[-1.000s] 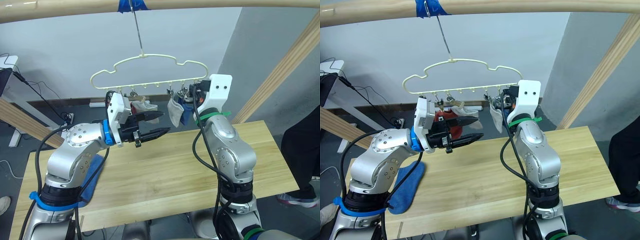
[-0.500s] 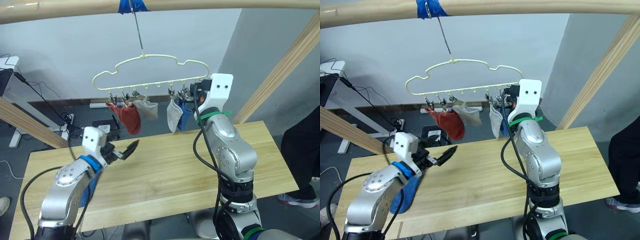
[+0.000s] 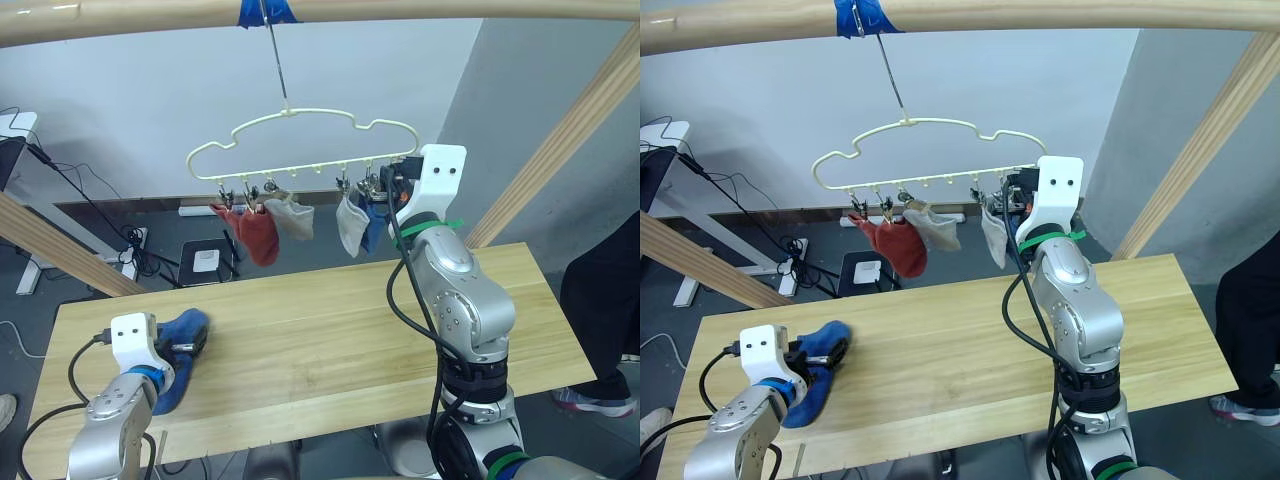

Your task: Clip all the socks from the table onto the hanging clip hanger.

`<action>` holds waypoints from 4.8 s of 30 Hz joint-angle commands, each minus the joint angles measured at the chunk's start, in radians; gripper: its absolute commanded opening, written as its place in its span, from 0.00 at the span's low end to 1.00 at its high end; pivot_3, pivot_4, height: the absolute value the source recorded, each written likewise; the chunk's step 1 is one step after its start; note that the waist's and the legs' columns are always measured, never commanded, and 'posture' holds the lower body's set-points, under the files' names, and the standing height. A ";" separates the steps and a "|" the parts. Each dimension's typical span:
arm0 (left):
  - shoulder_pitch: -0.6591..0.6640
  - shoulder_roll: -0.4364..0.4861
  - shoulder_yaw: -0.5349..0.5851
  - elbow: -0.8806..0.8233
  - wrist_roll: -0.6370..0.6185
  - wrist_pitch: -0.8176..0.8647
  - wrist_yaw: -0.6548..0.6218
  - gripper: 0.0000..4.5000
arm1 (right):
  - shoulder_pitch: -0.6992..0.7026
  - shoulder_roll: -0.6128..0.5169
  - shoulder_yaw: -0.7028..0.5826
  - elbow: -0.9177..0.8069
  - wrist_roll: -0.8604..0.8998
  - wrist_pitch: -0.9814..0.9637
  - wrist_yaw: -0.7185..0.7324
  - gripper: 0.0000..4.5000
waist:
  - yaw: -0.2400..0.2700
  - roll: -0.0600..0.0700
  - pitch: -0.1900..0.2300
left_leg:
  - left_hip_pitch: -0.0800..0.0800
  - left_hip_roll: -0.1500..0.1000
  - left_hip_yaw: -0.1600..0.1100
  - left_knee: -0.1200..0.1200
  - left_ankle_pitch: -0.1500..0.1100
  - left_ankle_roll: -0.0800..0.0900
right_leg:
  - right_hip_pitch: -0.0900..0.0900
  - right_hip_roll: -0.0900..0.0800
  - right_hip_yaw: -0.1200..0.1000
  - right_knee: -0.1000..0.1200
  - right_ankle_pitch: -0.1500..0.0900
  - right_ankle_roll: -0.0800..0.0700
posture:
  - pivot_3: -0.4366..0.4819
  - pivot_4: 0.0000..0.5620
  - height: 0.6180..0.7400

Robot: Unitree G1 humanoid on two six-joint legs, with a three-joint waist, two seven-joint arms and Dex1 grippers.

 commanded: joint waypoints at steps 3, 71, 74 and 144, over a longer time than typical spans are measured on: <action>-0.010 0.014 -0.005 0.067 0.030 0.013 0.011 0.99 | -0.023 0.005 0.009 -0.033 -0.002 -0.006 0.007 0.00 | -0.001 -0.001 0.000 | 0.000 0.000 0.000 0.000 0.000 0.000 | 0.000 0.000 0.000 0.000 0.000 0.000 | 0.20 0.43 1.00; -0.693 -0.395 -0.370 0.024 -0.164 0.093 -0.094 0.00 | -0.032 0.022 0.001 -0.091 -0.025 0.057 -0.002 0.00 | -0.025 -0.002 -0.002 | -0.002 -0.002 0.001 -0.002 0.001 -0.002 | 0.001 0.001 0.000 -0.006 0.000 0.000 | 0.11 0.44 1.00; -0.706 -0.412 -0.356 0.037 -0.172 0.085 -0.079 0.00 | -0.031 0.022 0.002 -0.090 -0.025 0.057 -0.001 0.00 | -0.025 -0.002 -0.001 | -0.002 -0.003 0.001 -0.002 0.001 -0.002 | 0.001 0.001 0.000 -0.006 0.000 0.000 | 0.11 0.44 1.00; -0.208 0.261 -0.155 -0.379 -0.216 0.013 -0.566 1.00 | 0.262 -0.694 -0.192 -0.305 0.301 0.097 0.653 0.99 | -0.017 -0.001 -0.006 | -0.002 0.000 0.002 -0.003 0.001 -0.002 | 0.001 0.004 0.001 -0.010 0.000 0.000 | 0.21 0.31 1.00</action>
